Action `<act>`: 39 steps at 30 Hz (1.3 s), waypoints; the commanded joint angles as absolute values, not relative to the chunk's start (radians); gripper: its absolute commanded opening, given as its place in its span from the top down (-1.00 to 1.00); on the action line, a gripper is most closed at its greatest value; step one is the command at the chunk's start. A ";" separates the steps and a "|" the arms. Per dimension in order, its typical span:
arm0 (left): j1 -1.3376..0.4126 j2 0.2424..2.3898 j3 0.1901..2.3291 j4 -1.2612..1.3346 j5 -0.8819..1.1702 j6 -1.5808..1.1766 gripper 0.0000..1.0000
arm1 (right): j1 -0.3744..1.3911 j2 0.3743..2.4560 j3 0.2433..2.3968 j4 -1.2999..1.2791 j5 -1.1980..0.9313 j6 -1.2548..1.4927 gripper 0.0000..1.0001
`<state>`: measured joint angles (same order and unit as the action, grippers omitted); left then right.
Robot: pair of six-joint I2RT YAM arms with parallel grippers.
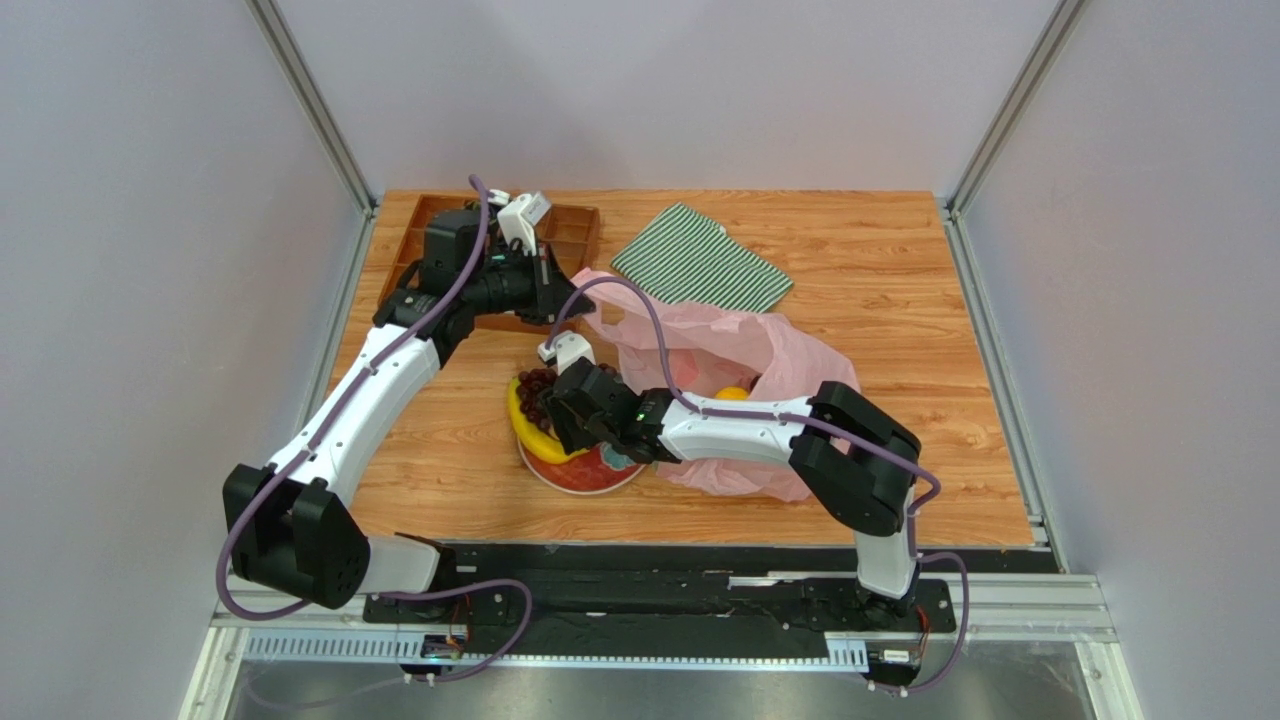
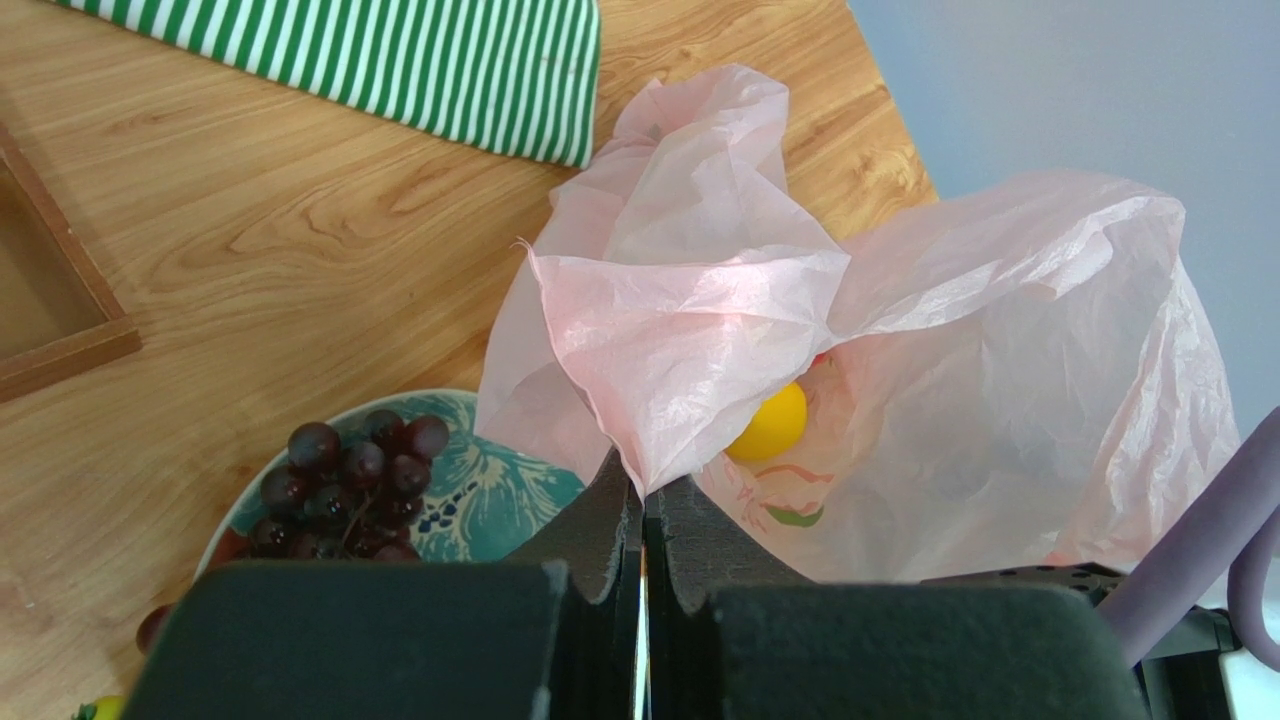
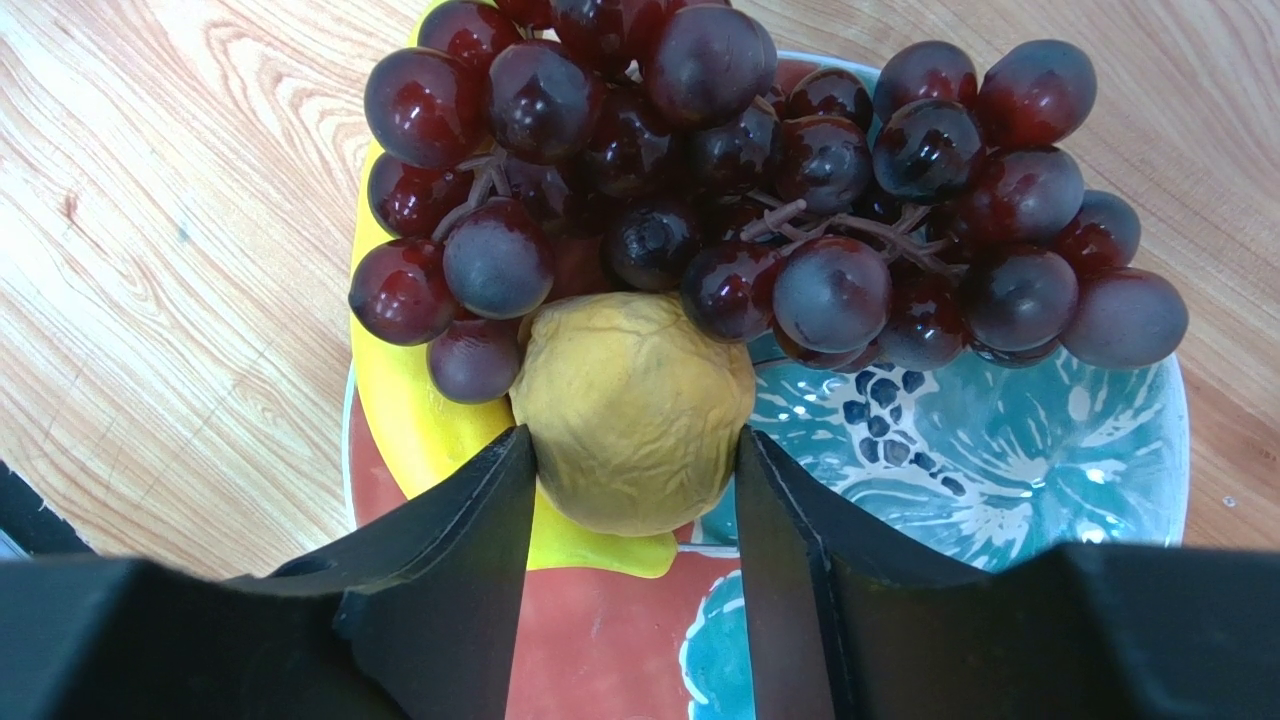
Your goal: Place the fruits into the plastic bag
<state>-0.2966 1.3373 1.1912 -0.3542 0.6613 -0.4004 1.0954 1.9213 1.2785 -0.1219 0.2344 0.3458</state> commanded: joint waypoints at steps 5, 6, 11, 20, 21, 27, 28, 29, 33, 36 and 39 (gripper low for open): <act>-0.310 1.293 1.197 -0.336 0.730 -0.403 1.00 | 1.078 1.870 1.235 -0.134 0.244 0.331 0.52; -0.310 1.293 1.197 -0.336 0.730 -0.403 1.00 | 1.086 1.849 1.220 -0.129 0.244 0.316 0.54; -0.310 1.293 1.197 -0.334 0.732 -0.403 1.00 | 1.204 1.649 1.053 -0.042 0.281 0.164 0.62; -0.310 1.296 1.195 -0.334 0.727 -0.405 1.00 | 1.261 1.241 0.960 0.005 0.369 0.140 0.67; -0.310 1.296 1.195 -0.334 0.727 -0.403 1.00 | 1.256 1.217 0.963 0.003 0.382 0.144 0.67; -0.310 1.295 1.195 -0.334 0.729 -0.405 1.00 | 1.074 1.152 1.005 -0.260 0.472 0.319 0.65; -0.310 1.293 1.193 -0.336 0.726 -0.403 1.00 | 1.051 1.154 1.003 -0.328 0.471 0.339 0.66; -0.310 1.293 1.193 -0.334 0.724 -0.403 1.00 | 1.025 1.146 0.993 -0.350 0.471 0.348 0.66; -0.310 1.296 1.193 -0.337 0.721 -0.403 1.00 | 1.011 1.121 0.977 -0.449 0.544 0.396 0.67; -0.310 1.296 1.193 -0.334 0.724 -0.402 1.00 | 0.976 1.111 0.965 -0.512 0.592 0.431 0.67; -0.310 1.295 1.193 -0.333 0.724 -0.402 1.00 | 0.969 1.150 0.963 -0.548 0.653 0.426 0.67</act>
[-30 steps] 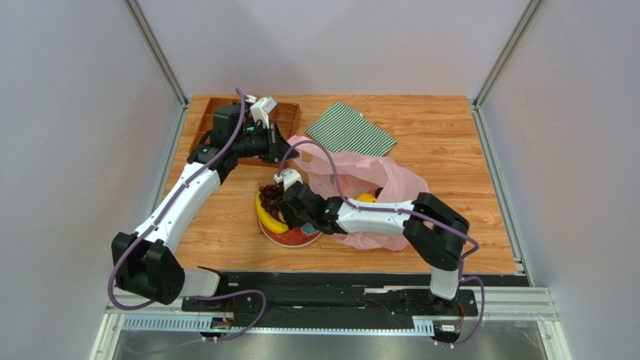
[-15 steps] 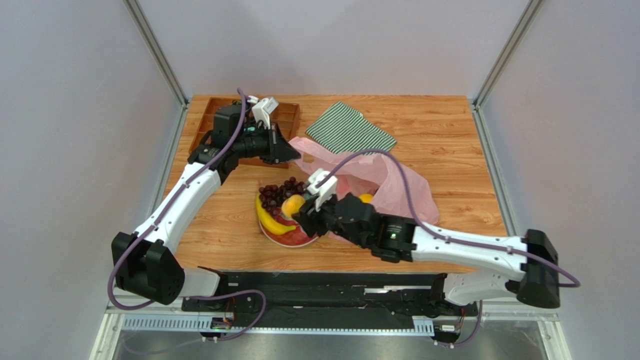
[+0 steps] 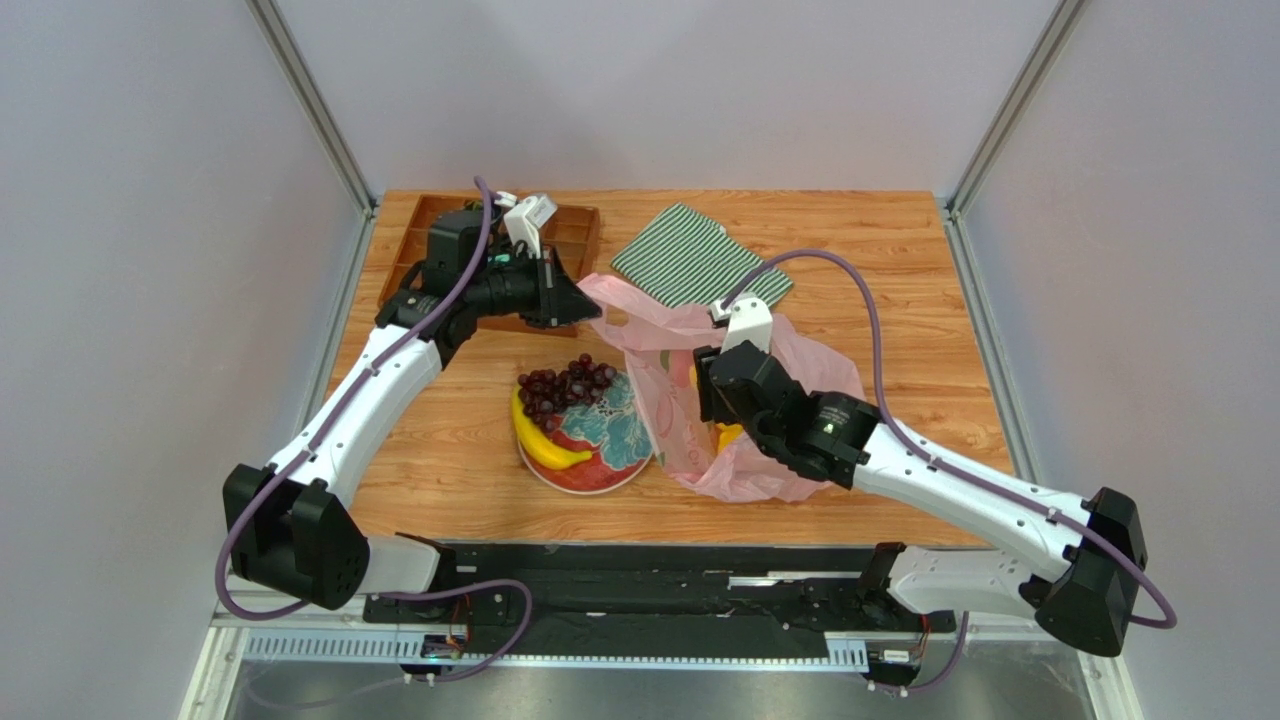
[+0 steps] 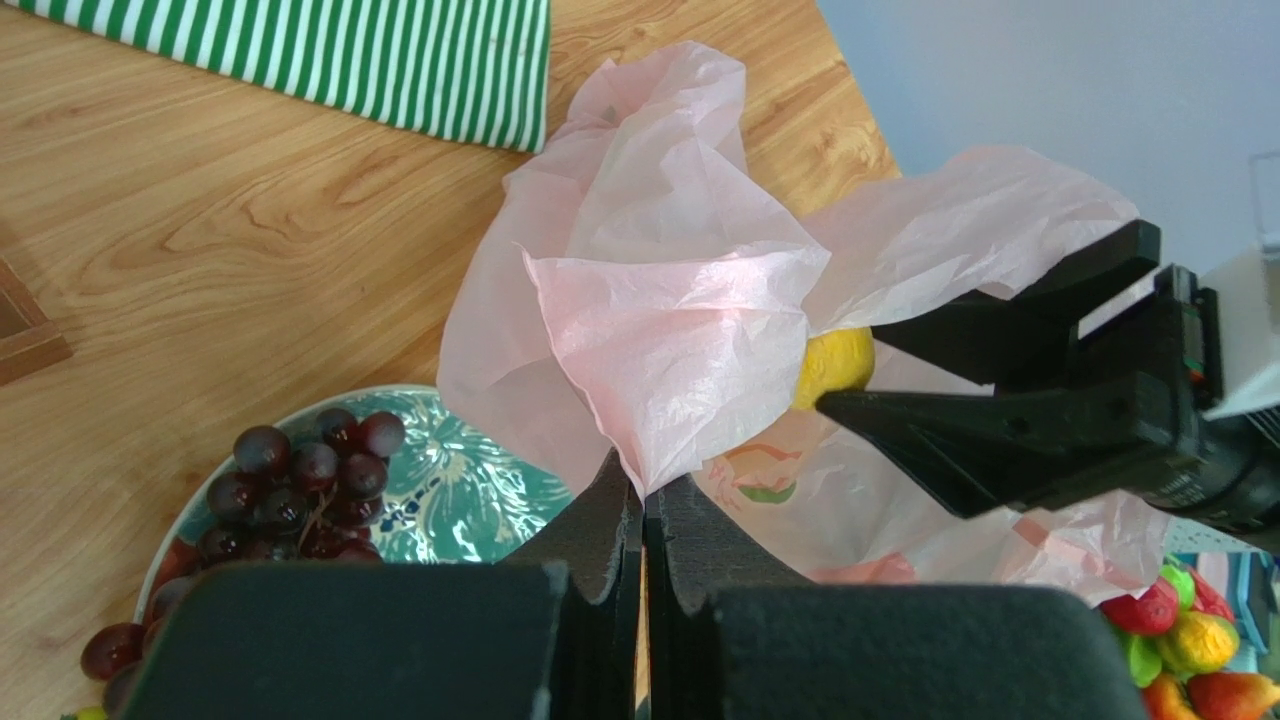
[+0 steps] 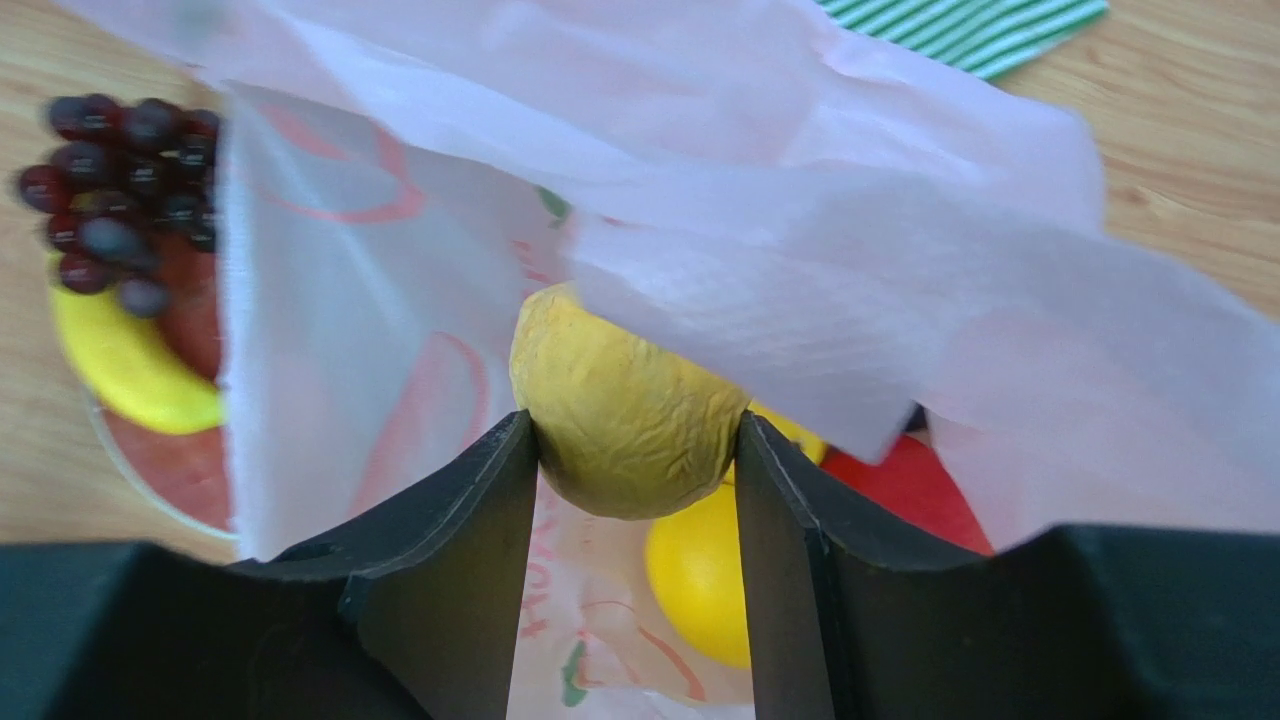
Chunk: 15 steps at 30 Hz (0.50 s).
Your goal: Place the fruits into the plastic bag
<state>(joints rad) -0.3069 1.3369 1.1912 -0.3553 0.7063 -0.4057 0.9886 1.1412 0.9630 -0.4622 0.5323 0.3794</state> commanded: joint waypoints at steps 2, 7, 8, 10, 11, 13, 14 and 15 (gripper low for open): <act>-0.310 1.296 1.193 -0.336 0.723 -0.402 1.00 | 0.971 1.199 0.977 -0.571 0.679 0.422 0.65; -0.310 1.296 1.193 -0.341 0.716 -0.399 1.00 | 0.968 1.366 1.018 -0.528 0.661 0.422 0.61; -0.310 1.298 1.193 -0.339 0.716 -0.399 1.00 | 0.968 1.387 1.023 -0.513 0.651 0.417 0.60; -0.310 1.299 1.193 -0.341 0.718 -0.399 1.00 | 0.962 1.416 1.043 -0.491 0.649 0.417 0.58; -0.310 1.301 1.195 -0.341 0.718 -0.399 1.00 | 0.951 1.446 1.049 -0.495 0.650 0.420 0.57; -0.310 1.301 1.195 -0.341 0.718 -0.399 1.00 | 0.940 1.465 1.058 -0.503 0.652 0.426 0.55; -0.310 1.301 1.195 -0.341 0.718 -0.397 1.00 | 0.933 1.474 1.058 -0.506 0.655 0.426 0.54; -0.310 1.301 1.195 -0.342 0.718 -0.397 1.00 | 0.928 1.476 1.057 -0.512 0.658 0.429 0.53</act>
<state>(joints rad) -0.3069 1.3369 1.1912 -0.3557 0.7059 -0.4057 0.9535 1.4700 1.0008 -0.5404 0.6270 0.4042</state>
